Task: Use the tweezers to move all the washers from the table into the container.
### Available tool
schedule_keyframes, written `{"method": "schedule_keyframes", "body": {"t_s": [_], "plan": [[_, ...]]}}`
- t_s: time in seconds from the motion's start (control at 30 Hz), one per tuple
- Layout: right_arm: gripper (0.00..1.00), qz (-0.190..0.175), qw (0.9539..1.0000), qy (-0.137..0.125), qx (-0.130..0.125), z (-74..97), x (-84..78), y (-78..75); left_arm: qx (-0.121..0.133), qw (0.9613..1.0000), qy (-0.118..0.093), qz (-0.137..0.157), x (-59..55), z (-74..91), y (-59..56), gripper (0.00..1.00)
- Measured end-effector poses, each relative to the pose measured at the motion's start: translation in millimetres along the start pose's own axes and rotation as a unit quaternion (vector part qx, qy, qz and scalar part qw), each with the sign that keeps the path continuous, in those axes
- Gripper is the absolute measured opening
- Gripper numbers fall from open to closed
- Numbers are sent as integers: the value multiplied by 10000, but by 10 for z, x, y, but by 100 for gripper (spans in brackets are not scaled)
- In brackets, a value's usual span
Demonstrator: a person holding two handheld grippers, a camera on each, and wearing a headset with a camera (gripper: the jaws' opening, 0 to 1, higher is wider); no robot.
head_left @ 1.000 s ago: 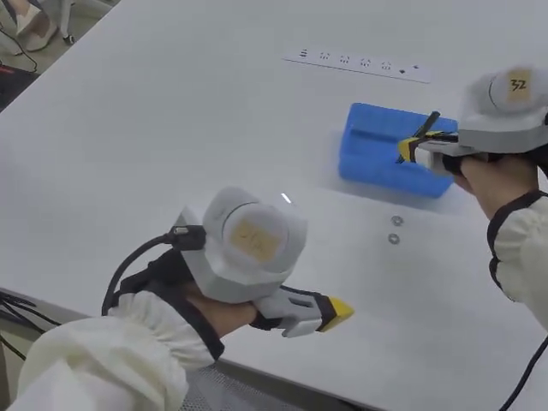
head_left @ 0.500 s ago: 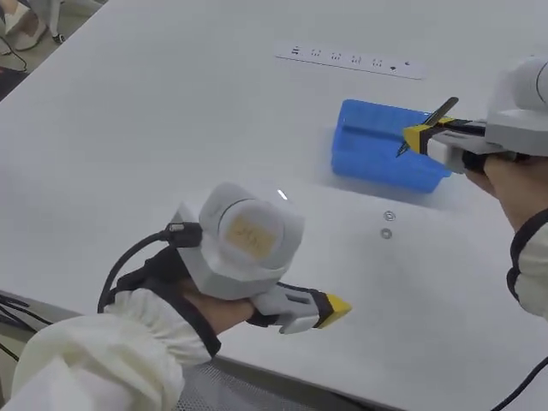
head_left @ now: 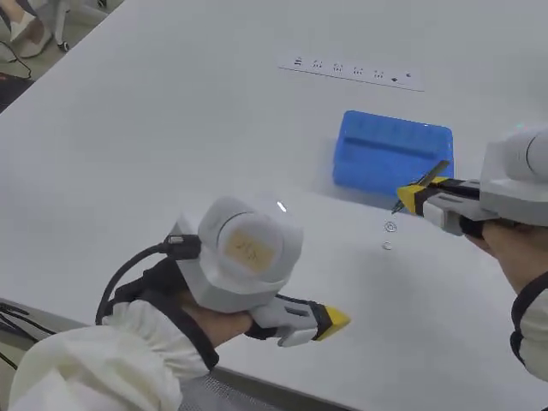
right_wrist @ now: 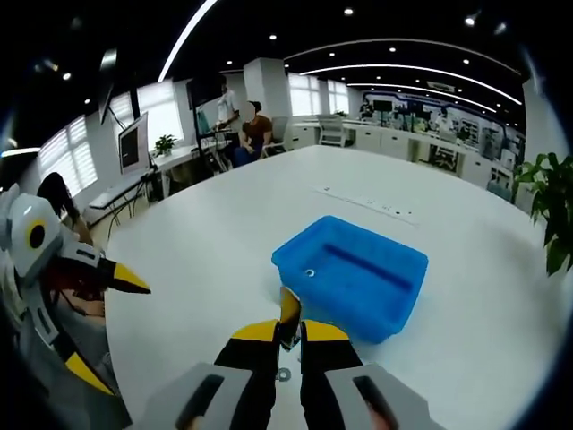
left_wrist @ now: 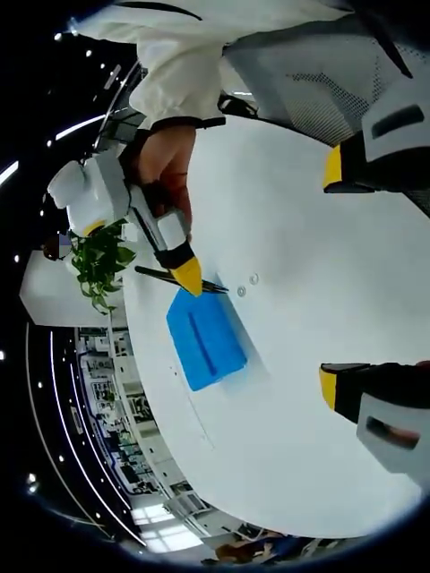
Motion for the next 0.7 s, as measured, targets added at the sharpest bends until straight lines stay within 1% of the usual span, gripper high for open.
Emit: {"method": "schedule_keyframes", "body": {"t_s": [0.07,0.13,0.27,0.5,0.7], "plan": [[5,-36,10000,63,47,-7,-61,34,-3,10000,-4,3,0,-2,-3,79],[5,12,9999,159,38,-24,-119,48,-6,10000,-1,-3,-2,-8,-5,79],[5,28,9997,247,27,-61,-197,52,-2,10000,2,-6,-7,-15,-8,79],[5,-11,9993,383,41,-125,-254,29,-2,10000,37,-3,-34,-20,-13,78],[5,-71,9993,373,58,-135,-258,35,-2,10000,41,4,-36,-27,-8,78]]}}
Point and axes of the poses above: the centre of the closed fingertips' face, and the gripper's own axes: z roughly backward along the fingers, y roughly to its left, x roughly out of its top, the point moved 3 cm from there along z, roughly backward along the fingers, and after that the axes turned 4 degrees about y, right-handed, at the moved point
